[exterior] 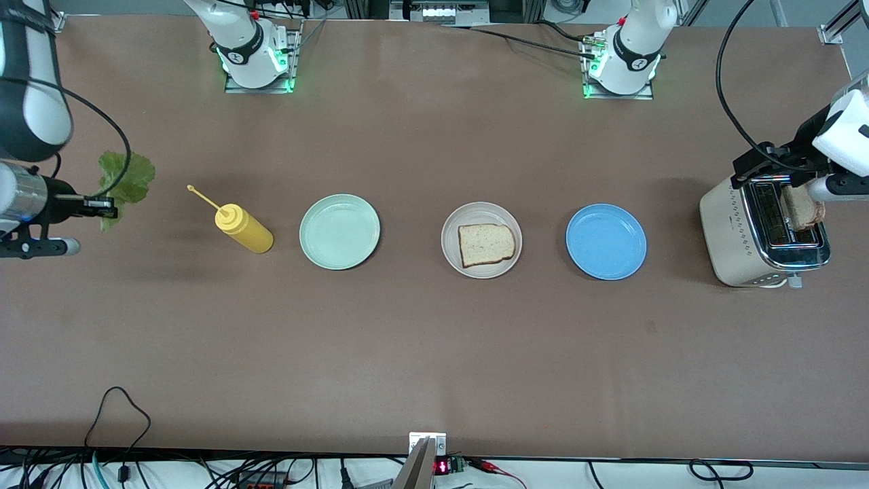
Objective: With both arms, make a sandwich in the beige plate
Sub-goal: 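Lift the lettuce leaf up with the right gripper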
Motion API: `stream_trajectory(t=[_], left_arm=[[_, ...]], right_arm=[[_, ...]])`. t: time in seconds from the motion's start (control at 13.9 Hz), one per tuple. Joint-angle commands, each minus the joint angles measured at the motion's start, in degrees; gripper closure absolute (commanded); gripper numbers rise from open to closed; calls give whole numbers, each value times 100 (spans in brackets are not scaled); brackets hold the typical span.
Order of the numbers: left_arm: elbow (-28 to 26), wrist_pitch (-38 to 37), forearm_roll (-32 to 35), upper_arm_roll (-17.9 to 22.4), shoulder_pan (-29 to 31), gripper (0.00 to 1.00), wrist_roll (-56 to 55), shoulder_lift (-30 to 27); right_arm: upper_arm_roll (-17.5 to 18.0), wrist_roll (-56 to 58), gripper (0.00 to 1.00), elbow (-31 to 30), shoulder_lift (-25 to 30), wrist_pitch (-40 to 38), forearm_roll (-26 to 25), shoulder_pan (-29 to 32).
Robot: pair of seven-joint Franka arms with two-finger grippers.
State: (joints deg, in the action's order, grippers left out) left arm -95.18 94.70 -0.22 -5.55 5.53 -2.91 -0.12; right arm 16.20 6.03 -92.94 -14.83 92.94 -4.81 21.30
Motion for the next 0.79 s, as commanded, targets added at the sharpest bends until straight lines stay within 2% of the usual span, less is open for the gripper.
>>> stream_trajectory(t=[0.0,0.22,0.29,0.43,0.5,0.72], left_arm=[[26,23,-13,-17,1,0,80,-41],[35,75,-22,-34,-87,0,80,-59],[35,189,-22,-78,-114,0,80,-59],[35,216,-22,-131,-105,0,80,-59],[35,207,-22,-148,-105,0,80,-59],[35,164,-31,-148,-96,0,80,-68]], right_arm=[[312,-713,100,469,-46,-522,330,-73],[971,-2345,100,496,-72,-514,463,-222],[1060,-3022,100,505,-81,-470,472,-440],[1148,-4297,100,496,-125,-374,611,-889],[1166,-4851,100,505,-168,-191,804,-1117],[1157,-6406,100,505,-431,556,868,-1855]])
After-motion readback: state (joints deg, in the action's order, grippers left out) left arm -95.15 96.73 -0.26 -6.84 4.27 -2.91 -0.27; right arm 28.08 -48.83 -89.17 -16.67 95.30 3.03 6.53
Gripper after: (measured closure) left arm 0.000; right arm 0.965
